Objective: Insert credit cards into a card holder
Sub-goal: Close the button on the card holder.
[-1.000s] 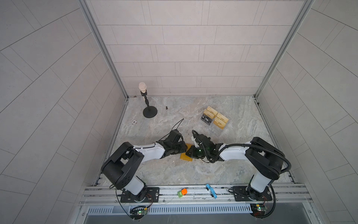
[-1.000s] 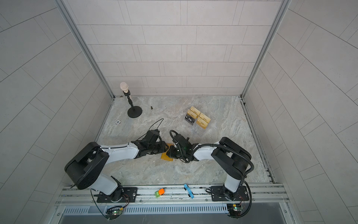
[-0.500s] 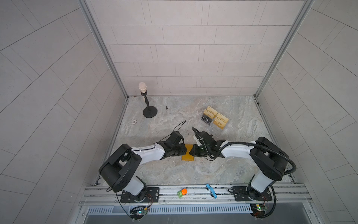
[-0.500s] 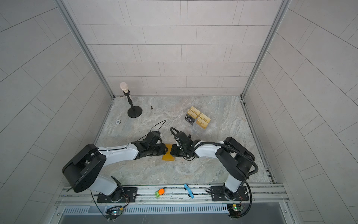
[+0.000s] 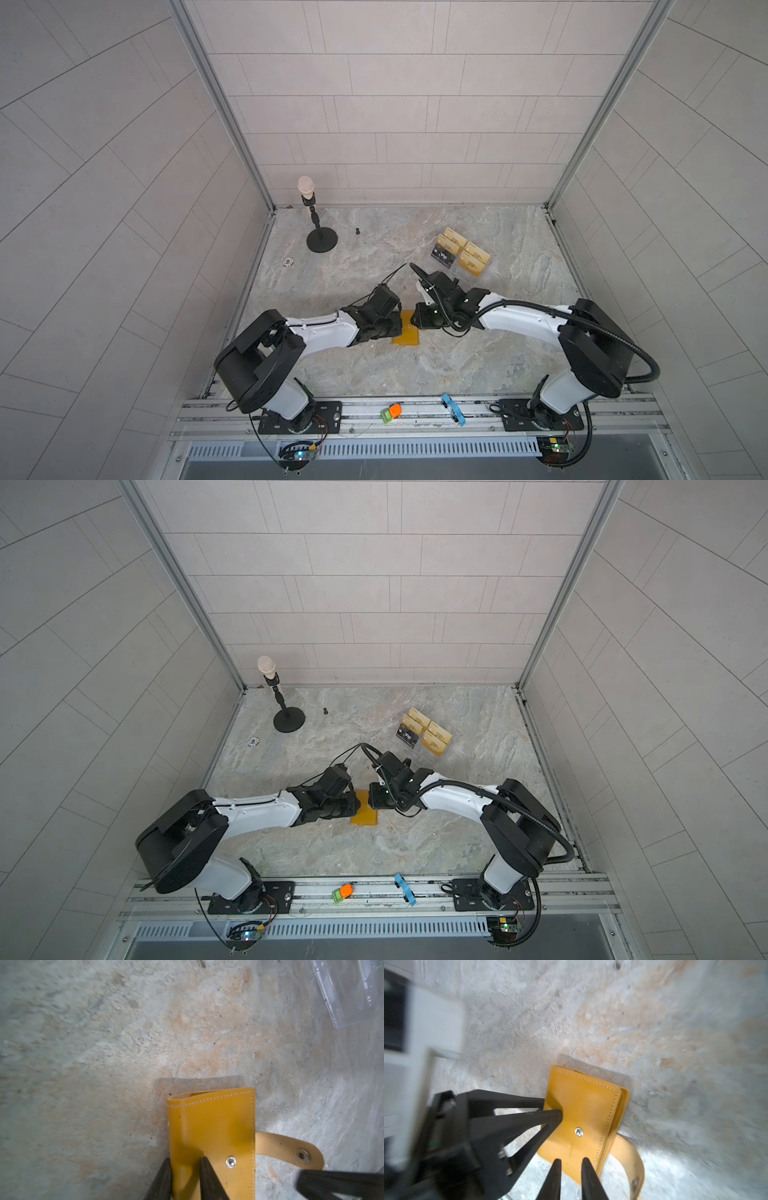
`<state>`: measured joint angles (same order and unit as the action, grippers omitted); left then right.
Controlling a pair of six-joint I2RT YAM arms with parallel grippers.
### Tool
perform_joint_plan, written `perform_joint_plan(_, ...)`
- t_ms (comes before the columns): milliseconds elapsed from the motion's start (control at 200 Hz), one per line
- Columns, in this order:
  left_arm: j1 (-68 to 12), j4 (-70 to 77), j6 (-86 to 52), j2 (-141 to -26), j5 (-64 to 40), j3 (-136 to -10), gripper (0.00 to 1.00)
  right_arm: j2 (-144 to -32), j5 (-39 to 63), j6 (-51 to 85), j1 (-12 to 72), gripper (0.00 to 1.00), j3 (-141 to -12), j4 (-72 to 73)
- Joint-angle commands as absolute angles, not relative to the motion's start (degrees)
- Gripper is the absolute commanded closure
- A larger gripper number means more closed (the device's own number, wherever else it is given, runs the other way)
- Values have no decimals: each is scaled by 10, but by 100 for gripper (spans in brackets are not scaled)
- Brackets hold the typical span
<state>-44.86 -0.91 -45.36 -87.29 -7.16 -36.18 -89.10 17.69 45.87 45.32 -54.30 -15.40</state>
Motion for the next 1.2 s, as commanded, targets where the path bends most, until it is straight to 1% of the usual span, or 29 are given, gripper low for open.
perform_joint_plan(0,-467,-91,-478,-908,-29,-345,73,-853,91,420,452,74,-569,-268)
perform_joint_plan(115,-477,-97,-483,-909,-9,-345,73,-846,34,412,451,69,-577,-329)
perform_joint_plan(265,-478,-93,-488,-908,-7,-341,73,-848,35,414,451,59,-566,-335)
perform_joint_plan(310,-479,-88,-488,-909,-9,-340,73,-850,36,416,451,59,-564,-331)
perform_joint_plan(446,-479,-81,-490,-911,-15,-340,72,-873,46,414,452,64,-566,-326)
perform_joint_plan(656,-478,-82,-489,-900,-17,-339,72,-906,86,419,451,68,-564,-291)
perform_joint_plan(881,-478,-92,-483,-891,-12,-339,72,-918,79,416,451,72,-572,-284)
perform_joint_plan(1066,-479,-89,-484,-890,-14,-338,72,-927,83,416,451,79,-577,-286)
perform_joint_plan(1197,-479,-88,-484,-891,-14,-337,72,-927,84,416,451,79,-577,-285)
